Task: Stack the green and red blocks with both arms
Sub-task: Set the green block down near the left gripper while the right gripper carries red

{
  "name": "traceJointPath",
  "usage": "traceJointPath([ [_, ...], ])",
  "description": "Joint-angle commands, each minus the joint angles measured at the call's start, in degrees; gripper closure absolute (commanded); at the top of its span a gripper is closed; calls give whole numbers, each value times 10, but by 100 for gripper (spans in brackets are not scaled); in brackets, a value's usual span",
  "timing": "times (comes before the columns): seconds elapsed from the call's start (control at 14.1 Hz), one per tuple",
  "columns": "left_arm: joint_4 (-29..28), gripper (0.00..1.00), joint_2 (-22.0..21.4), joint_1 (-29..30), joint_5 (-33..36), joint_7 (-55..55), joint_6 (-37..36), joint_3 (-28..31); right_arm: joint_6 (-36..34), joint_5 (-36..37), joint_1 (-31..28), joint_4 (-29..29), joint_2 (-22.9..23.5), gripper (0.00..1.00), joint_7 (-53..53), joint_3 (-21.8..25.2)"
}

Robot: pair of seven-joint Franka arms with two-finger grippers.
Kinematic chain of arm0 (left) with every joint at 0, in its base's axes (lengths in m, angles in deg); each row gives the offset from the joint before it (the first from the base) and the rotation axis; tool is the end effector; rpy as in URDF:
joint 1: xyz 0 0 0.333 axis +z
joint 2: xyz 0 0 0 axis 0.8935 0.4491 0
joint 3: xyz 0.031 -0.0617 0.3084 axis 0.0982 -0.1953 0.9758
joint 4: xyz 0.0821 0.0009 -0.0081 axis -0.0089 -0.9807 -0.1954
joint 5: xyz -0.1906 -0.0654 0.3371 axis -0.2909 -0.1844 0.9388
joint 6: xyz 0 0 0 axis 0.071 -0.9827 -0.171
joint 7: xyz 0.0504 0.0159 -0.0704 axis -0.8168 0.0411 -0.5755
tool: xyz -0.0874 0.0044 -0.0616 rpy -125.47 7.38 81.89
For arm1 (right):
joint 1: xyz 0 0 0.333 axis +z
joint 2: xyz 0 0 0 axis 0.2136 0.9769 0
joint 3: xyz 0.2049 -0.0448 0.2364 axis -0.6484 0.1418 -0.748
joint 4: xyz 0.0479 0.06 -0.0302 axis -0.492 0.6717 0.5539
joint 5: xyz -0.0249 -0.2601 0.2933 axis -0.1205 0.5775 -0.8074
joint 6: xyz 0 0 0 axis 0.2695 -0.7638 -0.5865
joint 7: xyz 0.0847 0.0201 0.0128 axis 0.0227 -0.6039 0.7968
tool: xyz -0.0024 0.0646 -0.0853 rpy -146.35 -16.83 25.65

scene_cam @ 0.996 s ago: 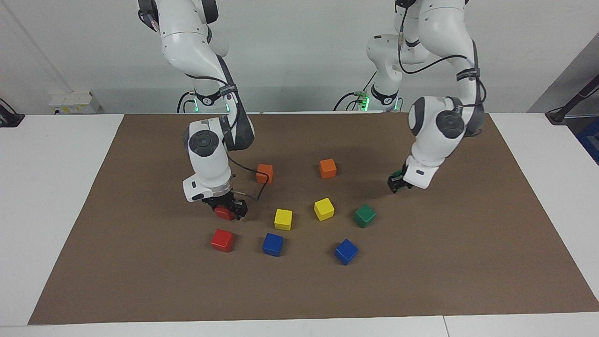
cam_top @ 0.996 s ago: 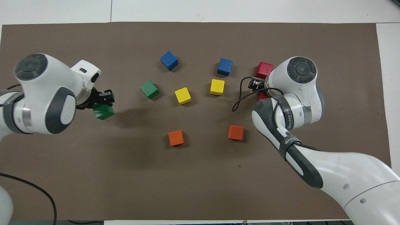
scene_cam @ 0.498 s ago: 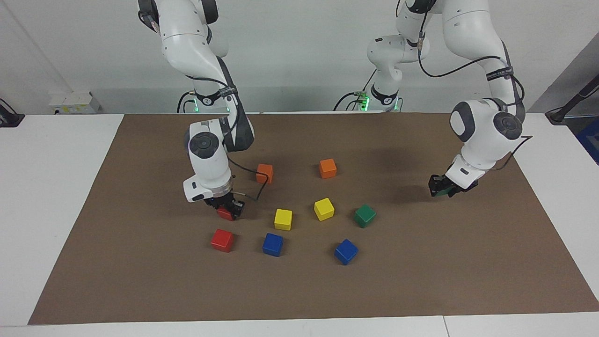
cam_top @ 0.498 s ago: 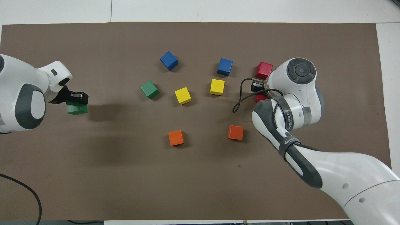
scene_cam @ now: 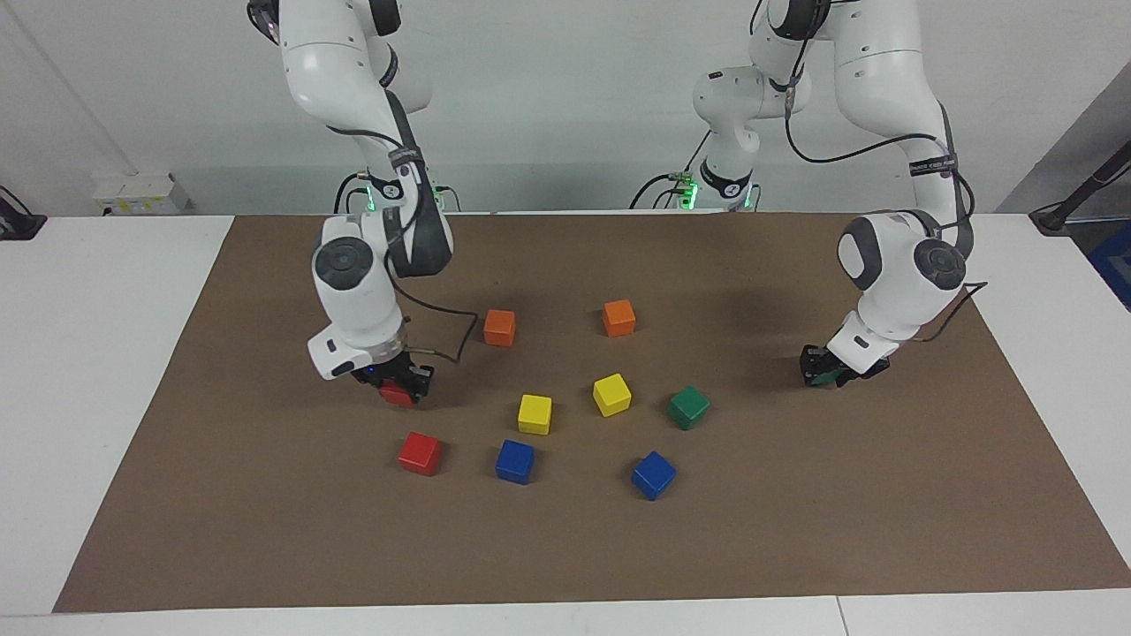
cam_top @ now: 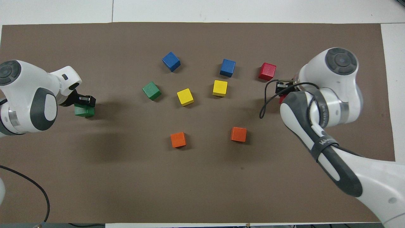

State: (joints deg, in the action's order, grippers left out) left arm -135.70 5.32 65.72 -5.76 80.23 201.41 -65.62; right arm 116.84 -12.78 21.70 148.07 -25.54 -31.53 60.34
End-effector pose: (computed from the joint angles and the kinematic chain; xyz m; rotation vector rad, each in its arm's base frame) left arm 0.6044 0.0020 0.3087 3.1006 -0.2838 -0.0394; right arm 0.6139 0.0612 0.3595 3.0898 -0.2829 -0.0217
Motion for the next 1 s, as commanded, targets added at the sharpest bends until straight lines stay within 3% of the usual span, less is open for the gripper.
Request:
traceJointPath([
  [0.0,-29,100,-8,5,-1,10,35,-3,-33,-11,-57,23,-45,100,100,-6],
  [0.14,-36,68,-7,5,0,9,44,-3,-20,-11,-79,40,-48,100,136,-6],
  [0.21,-40,22,-8,5,-1,6,54,-3,0,-11,-89,54,-53,100,144,-6],
  [0.28,-39,0,-7,6,-1,4,60,-3,32,-11,-98,78,-56,100,156,-6],
  [0.43,-2,0,2,1,-2,-16,48,-3,102,-11,-115,114,-52,100,186,-6],
  [0.64,129,0,37,-13,-2,-115,-74,-4,117,-11,-117,115,-35,100,186,-6],
  [0.78,229,0,70,-63,-1,-263,-150,-3,138,-11,-122,115,-19,100,188,-6],
  [0.92,281,0,93,-120,8,-440,-172,-1,149,-11,-124,114,-6,100,187,-6],
])
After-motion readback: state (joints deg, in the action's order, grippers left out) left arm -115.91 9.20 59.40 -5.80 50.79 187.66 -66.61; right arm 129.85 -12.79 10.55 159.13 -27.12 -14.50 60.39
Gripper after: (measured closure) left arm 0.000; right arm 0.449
